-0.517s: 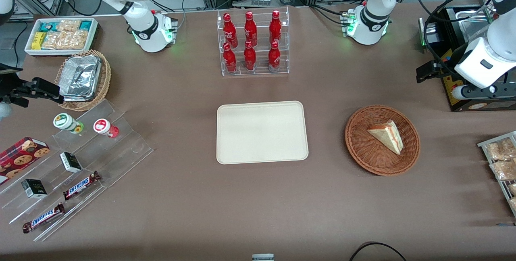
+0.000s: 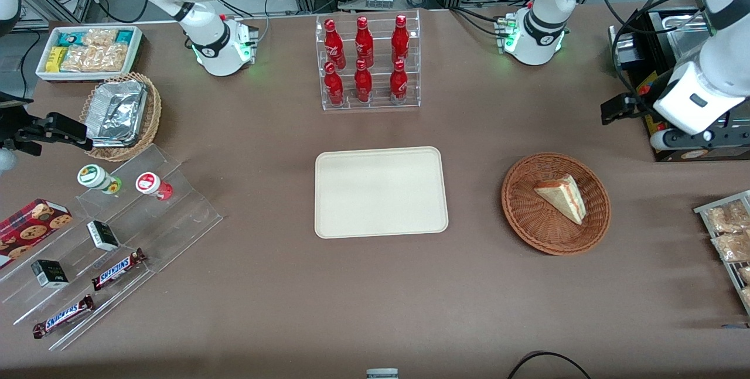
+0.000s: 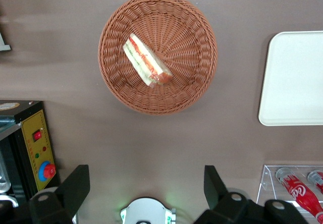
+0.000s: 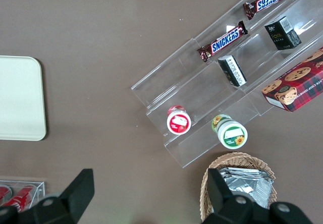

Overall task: Place sandwich from basket to tray
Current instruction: 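Move the open left gripper over the sandwich in the wicker basket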

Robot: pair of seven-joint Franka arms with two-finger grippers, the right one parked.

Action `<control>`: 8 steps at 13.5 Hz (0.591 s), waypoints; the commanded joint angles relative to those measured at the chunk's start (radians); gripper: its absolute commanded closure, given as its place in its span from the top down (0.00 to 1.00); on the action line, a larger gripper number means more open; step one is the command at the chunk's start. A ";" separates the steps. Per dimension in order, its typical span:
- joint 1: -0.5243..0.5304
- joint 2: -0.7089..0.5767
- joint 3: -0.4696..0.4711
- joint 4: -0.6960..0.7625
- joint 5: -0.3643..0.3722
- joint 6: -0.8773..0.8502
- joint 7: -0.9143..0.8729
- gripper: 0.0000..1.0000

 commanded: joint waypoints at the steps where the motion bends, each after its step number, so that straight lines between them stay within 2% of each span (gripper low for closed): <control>1: 0.002 -0.025 -0.006 -0.094 0.016 0.076 0.008 1.00; 4: 0.002 -0.037 -0.006 -0.197 0.018 0.187 0.009 1.00; 8: 0.005 -0.069 -0.004 -0.412 0.018 0.443 0.008 1.00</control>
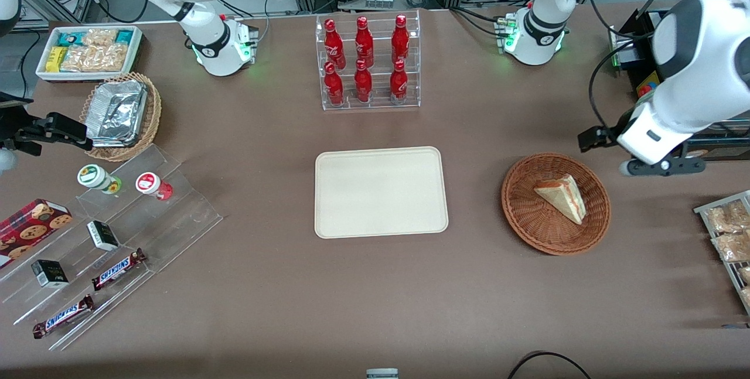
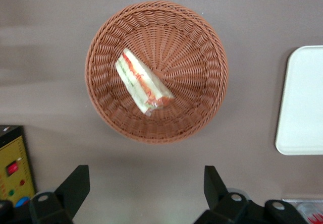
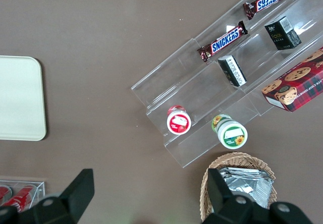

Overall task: Place sandwich from basket to tray
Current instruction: 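Move the open left gripper over the sandwich in the wicker basket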

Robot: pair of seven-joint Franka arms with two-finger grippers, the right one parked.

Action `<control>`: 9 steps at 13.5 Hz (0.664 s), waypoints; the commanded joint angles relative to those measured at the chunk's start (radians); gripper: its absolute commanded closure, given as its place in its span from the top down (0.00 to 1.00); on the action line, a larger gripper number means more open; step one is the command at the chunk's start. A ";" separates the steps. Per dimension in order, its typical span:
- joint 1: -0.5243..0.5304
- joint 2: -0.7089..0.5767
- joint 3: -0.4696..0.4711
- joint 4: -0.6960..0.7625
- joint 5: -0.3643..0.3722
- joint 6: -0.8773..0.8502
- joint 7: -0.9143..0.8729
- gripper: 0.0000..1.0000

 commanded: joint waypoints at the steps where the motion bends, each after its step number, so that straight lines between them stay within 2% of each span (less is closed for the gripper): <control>1: 0.008 -0.060 -0.004 -0.162 0.012 0.151 0.006 1.00; 5: 0.019 -0.051 0.005 -0.271 0.012 0.305 0.004 1.00; 9: 0.059 0.001 0.010 -0.290 0.002 0.358 -0.029 1.00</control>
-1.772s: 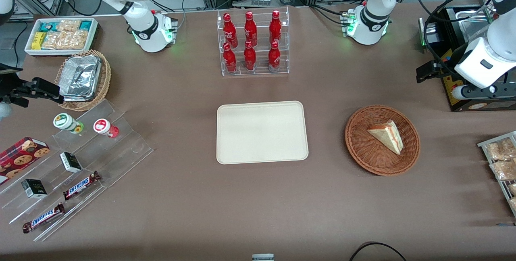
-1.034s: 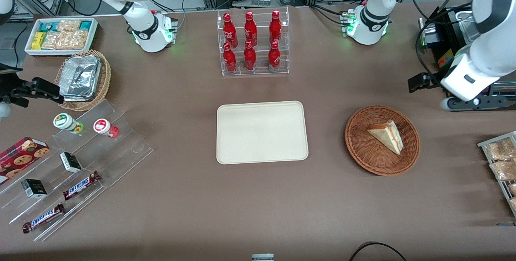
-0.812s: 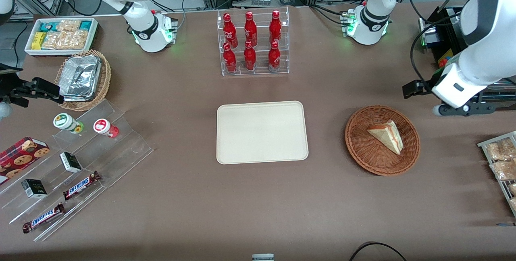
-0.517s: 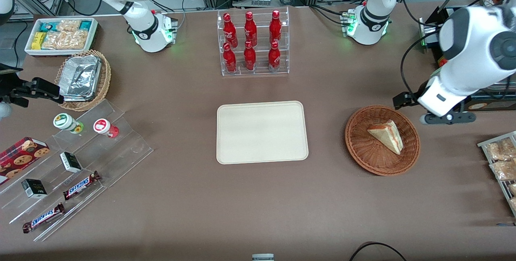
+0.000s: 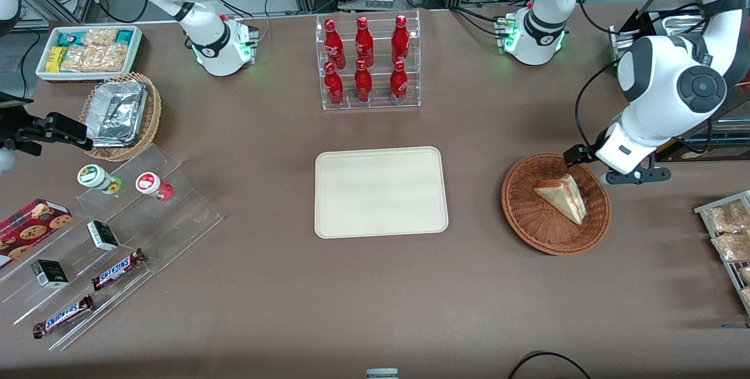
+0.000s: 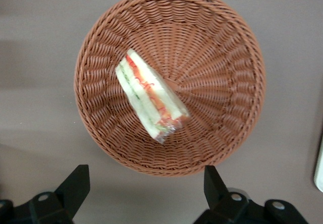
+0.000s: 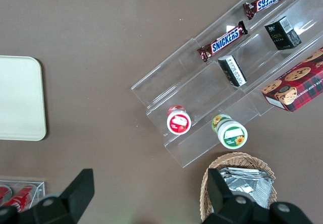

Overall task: Place sandwich from basket to tray
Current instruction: 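Move the open left gripper over the sandwich in the wicker basket, then lower the left gripper and close it on the wrapped sandwich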

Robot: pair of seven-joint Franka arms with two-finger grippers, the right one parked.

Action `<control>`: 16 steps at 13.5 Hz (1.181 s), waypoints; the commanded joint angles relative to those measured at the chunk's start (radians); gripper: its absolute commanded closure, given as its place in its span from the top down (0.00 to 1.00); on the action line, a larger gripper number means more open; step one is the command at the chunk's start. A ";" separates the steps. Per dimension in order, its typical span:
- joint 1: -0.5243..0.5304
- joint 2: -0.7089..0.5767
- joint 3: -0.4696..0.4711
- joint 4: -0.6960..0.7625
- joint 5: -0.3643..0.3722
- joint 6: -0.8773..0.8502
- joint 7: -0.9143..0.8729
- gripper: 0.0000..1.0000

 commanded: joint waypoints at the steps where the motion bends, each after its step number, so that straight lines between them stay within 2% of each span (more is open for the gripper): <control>1: 0.019 0.019 -0.006 -0.015 0.002 0.041 -0.066 1.00; 3: 0.013 0.037 -0.008 -0.016 0.005 0.065 -0.184 1.00; 6: -0.007 0.071 -0.012 -0.024 0.013 0.134 -0.475 1.00; 9: -0.015 0.117 -0.014 -0.027 0.013 0.198 -0.650 1.00; 16: -0.024 0.157 -0.012 -0.090 0.014 0.326 -0.695 1.00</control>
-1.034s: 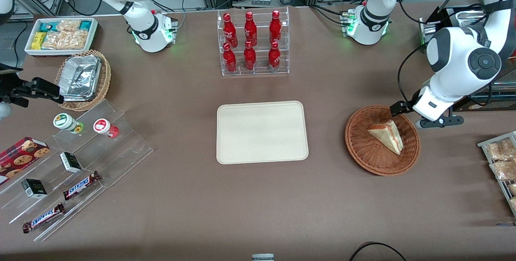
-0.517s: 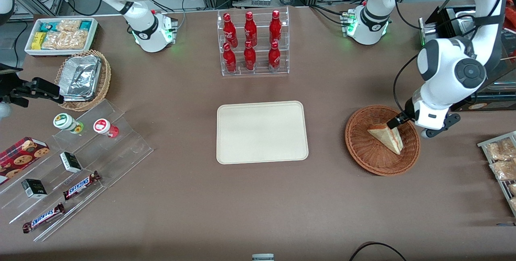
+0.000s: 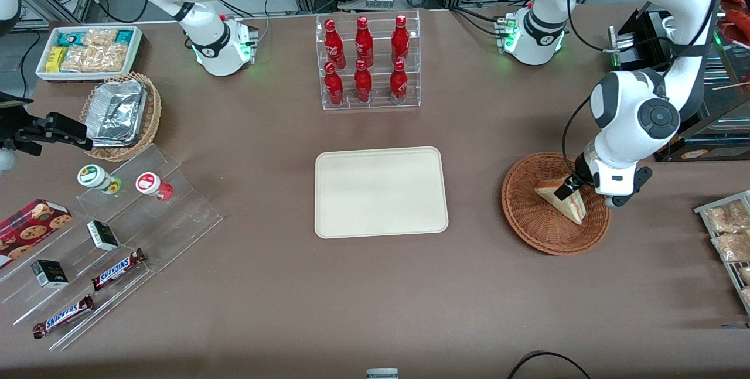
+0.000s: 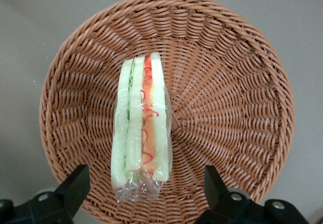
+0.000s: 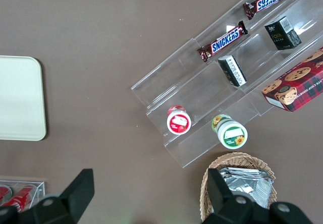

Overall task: Place sandwich from basket to tray
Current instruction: 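Lower the left gripper and close it on the wrapped sandwich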

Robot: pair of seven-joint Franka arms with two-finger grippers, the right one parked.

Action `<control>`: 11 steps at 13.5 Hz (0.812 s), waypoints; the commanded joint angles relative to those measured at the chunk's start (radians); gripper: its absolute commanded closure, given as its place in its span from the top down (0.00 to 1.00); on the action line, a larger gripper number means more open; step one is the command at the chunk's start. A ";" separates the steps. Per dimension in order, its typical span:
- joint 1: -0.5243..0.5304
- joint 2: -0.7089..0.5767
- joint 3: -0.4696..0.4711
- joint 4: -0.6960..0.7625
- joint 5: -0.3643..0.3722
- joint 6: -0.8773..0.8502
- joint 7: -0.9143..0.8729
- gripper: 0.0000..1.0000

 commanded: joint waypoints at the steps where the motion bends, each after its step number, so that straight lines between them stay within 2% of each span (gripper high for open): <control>1: -0.008 0.014 0.003 -0.042 0.014 0.068 -0.029 1.00; 5: -0.008 0.047 0.005 -0.059 0.015 0.104 -0.029 0.99; 6: -0.008 0.054 0.005 -0.059 0.017 0.111 -0.029 0.90; 7: -0.006 0.056 0.005 -0.059 0.017 0.116 -0.028 0.76; 8: -0.006 0.056 0.006 -0.059 0.017 0.116 -0.028 0.52; 9: -0.006 0.054 0.006 -0.059 0.017 0.116 -0.026 0.23; 10: -0.006 0.054 0.006 -0.059 0.017 0.116 -0.024 0.01; 11: -0.006 0.051 0.006 -0.059 0.017 0.116 -0.023 0.00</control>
